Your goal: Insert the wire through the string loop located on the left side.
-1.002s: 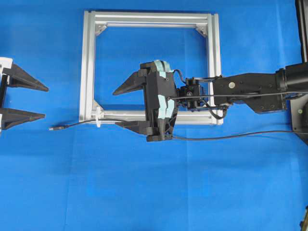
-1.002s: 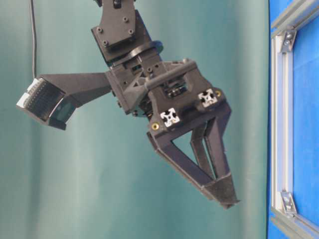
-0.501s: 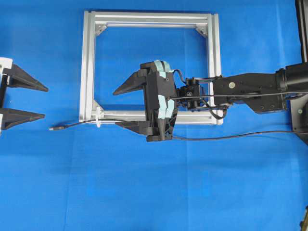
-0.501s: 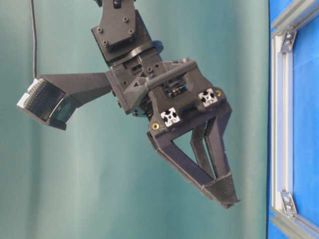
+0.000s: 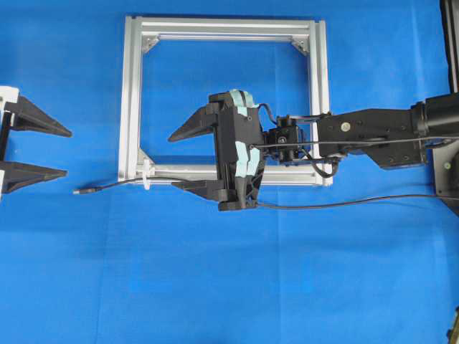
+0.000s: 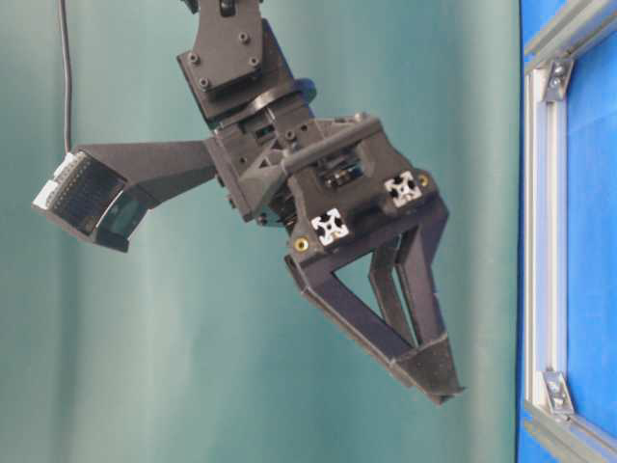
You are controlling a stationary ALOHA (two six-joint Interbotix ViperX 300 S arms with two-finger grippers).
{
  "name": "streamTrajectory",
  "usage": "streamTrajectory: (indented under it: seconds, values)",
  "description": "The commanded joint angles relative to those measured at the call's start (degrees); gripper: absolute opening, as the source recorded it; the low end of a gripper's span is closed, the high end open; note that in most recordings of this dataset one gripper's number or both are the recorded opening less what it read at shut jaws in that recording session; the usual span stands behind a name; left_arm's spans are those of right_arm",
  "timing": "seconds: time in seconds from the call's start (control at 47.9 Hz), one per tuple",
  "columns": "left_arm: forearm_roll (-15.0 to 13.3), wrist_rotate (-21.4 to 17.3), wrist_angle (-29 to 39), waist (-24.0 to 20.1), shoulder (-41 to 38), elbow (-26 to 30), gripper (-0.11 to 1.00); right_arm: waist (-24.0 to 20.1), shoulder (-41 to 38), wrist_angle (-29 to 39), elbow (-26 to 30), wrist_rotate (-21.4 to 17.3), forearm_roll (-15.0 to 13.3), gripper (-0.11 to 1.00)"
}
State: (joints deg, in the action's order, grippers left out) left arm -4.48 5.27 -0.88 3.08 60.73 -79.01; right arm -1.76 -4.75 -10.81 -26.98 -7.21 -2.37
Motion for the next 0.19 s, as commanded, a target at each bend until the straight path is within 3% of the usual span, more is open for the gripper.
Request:
streamTrajectory:
  seconds: [0.0,0.167]
  values:
    - [0.18,-0.09,-0.09,-0.35,-0.26,1.41,0.77,0.0,1.76,-0.18,1.41,0.09,0.0,0.9]
    - [0.18,-0.09,-0.09,-0.35,-0.26,1.41,0.77,0.09,1.76,-0.18,1.41,0.09,0.0,0.9]
